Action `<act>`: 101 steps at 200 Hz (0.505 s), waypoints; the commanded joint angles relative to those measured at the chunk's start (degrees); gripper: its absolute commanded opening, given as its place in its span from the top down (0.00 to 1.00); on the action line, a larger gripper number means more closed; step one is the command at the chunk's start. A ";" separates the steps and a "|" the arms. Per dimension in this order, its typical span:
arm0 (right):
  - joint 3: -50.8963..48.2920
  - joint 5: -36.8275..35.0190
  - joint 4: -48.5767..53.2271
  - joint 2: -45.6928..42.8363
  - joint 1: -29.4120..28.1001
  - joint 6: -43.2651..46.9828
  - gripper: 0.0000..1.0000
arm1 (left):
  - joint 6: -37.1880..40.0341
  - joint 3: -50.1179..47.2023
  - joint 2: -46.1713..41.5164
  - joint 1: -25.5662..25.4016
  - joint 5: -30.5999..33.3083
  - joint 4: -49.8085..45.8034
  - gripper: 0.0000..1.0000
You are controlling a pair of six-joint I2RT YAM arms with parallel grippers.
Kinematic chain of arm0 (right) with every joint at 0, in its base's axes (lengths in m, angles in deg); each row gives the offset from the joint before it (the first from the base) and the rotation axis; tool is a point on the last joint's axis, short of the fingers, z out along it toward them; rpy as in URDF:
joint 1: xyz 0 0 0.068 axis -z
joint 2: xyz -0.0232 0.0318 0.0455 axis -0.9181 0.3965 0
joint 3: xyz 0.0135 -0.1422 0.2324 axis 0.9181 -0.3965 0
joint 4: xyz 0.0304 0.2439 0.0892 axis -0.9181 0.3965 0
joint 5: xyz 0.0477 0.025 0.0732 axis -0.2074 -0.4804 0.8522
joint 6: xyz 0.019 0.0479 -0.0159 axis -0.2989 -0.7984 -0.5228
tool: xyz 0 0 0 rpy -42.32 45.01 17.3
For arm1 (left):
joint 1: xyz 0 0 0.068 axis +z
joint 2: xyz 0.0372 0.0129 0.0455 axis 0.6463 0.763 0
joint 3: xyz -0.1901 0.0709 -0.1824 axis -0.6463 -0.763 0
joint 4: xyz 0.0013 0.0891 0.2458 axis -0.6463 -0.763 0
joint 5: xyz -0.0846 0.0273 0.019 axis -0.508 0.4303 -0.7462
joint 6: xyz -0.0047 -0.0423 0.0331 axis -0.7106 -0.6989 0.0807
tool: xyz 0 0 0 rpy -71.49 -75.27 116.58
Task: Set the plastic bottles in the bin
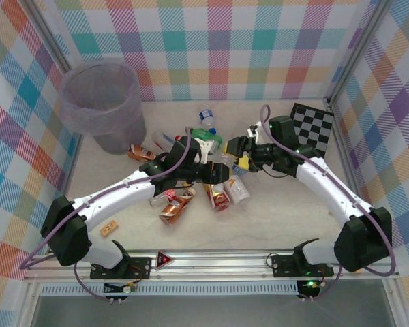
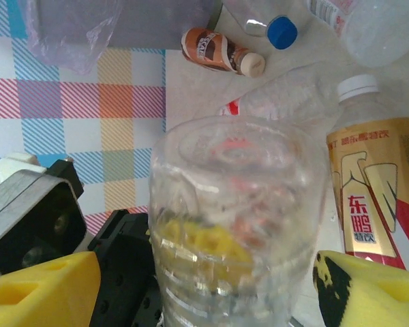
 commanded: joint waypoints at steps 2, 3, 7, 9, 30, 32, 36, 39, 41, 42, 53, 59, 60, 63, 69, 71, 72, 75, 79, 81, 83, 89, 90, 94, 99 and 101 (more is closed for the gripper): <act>1.49 -1.85 5.75 -3.93 1.62 2.98 0.19 | 0.47 1.54 -0.13 -0.13 1.55 -1.26 0.50; 1.47 -1.91 5.91 -4.01 1.64 3.05 0.18 | 0.46 1.53 -0.11 -0.10 1.59 -1.33 0.50; 1.33 -2.36 6.34 -4.54 1.86 3.30 0.19 | 0.53 1.63 -0.17 -0.10 1.72 -1.48 0.50; 1.28 -2.51 6.79 -4.78 1.99 3.47 0.19 | 0.58 1.67 -0.17 -0.04 1.79 -1.62 0.51; 0.64 -5.54 10.29 -6.98 2.85 5.24 0.19 | 0.89 2.36 -0.61 0.36 2.51 -3.07 0.53; 0.52 -5.93 10.57 -7.12 2.88 5.40 0.19 | 0.88 2.44 -0.63 0.43 2.52 -3.25 0.54; 0.23 -6.62 11.08 -7.56 3.10 5.60 0.19 | 0.99 2.62 -0.65 0.55 2.67 -3.52 0.54; -0.01 -7.05 11.41 -7.94 3.20 5.77 0.19 | 0.97 2.72 -0.74 0.66 2.76 -3.79 0.54; -0.15 -7.29 11.60 -8.13 3.29 5.91 0.19 | 0.97 2.84 -0.73 0.77 2.73 -3.94 0.55; -0.23 -7.40 11.56 -8.22 3.31 5.92 0.19 | 1.02 2.88 -0.76 0.74 2.76 -4.03 0.55; -1.12 -8.46 12.69 -9.30 3.87 6.39 0.19 | 1.07 3.12 -0.86 1.18 2.88 -4.38 0.56; -1.39 -8.87 13.11 -9.68 4.09 6.62 0.19 | 1.13 3.40 -0.79 1.40 2.87 -4.65 0.57; -1.47 -8.99 13.19 -9.74 4.10 6.67 0.19 | 1.14 3.46 -0.75 1.45 2.83 -4.74 0.57; -1.65 -9.22 13.39 -10.00 4.18 6.79 0.19 | 1.15 3.59 -0.77 1.56 2.75 -4.94 0.57; -1.87 -9.86 13.91 -10.35 4.29 7.10 0.19 | 1.31 3.93 -0.71 1.88 2.70 -5.00 0.57; -1.96 -10.10 14.18 -10.49 4.40 7.19 0.19 | 1.38 4.02 -0.70 1.97 2.76 -5.01 0.57; -1.97 -10.17 14.25 -10.50 4.39 7.21 0.19 | 1.40 4.08 -0.75 2.04 2.77 -5.93 0.57; -2.13 -10.45 14.46 -10.63 4.38 7.38 0.19 | 1.57 4.20 -0.71 2.25 2.77 -6.93 0.57; -2.30 -10.71 14.86 -10.82 4.49 7.59 0.19 | 1.65 4.43 -0.76 2.47 2.87 -7.38 0.57; -2.37 -10.89 14.97 -10.92 4.54 7.61 0.19 | 1.67 4.52 -0.74 2.65 2.94 -7.45 0.57; -2.48 -10.97 15.08 -10.98 4.53 7.75 0.19 | 1.72 4.59 -0.84 2.73 2.95 -7.60 0.57; -2.83 -11.28 15.27 -11.28 4.58 7.77 0.19 | 1.84 4.88 -0.93 3.13 2.92 -8.04 0.57; -2.89 -11.38 15.33 -11.33 4.57 7.77 0.19 | 1.93 4.95 -0.95 3.20 2.89 -8.15 0.57; -3.08 -11.64 15.43 -11.52 4.63 7.84 0.19 | 2.14 5.17 -0.97 3.57 2.83 -8.55 0.57; -3.33 -11.85 15.53 -11.72 4.64 7.97 0.19 | 2.47 5.55 -1.13 3.91 2.95 -9.05 0.57; -3.44 -11.96 15.66 -11.78 4.64 8.04 0.19 | 2.69 5.73 -1.14 4.11 3.02 -9.29 0.57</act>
